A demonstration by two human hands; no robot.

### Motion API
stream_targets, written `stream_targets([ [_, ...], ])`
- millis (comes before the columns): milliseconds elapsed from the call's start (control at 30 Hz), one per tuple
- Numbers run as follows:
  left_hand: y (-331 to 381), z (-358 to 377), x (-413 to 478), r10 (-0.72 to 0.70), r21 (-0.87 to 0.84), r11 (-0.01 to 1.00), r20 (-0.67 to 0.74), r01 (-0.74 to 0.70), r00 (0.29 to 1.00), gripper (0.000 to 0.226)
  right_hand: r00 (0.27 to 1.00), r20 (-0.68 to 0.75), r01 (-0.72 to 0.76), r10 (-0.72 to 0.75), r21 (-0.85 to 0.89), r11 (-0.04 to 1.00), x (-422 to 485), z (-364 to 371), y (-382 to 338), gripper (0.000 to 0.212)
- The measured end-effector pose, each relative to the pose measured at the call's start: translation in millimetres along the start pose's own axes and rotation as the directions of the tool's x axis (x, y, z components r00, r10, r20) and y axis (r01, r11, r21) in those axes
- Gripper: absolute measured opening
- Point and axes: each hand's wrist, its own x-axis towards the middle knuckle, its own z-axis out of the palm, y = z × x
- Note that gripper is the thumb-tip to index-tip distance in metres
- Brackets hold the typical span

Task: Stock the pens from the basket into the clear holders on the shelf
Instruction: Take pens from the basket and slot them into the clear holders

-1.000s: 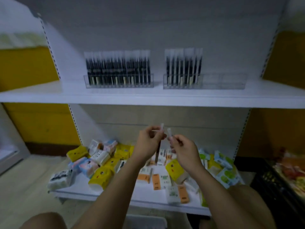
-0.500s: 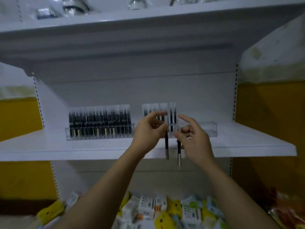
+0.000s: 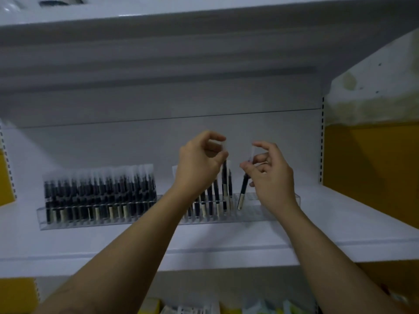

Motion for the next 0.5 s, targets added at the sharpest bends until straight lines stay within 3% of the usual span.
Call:
stream_targets([
  [333, -36, 19, 29, 0.001, 0.126, 0.992, 0.049, -0.007, 0.999, 0.019, 0.997, -0.075, -0.011, 0.011, 0.001, 1.000, 42, 29, 43, 0.038],
  [500, -48, 28, 24, -0.011, 0.231, 0.973, 0.099, -0.012, 0.995, 0.021, 0.997, 0.064, -0.031, 0.035, -0.056, 0.998, 37, 34, 57, 0.037],
])
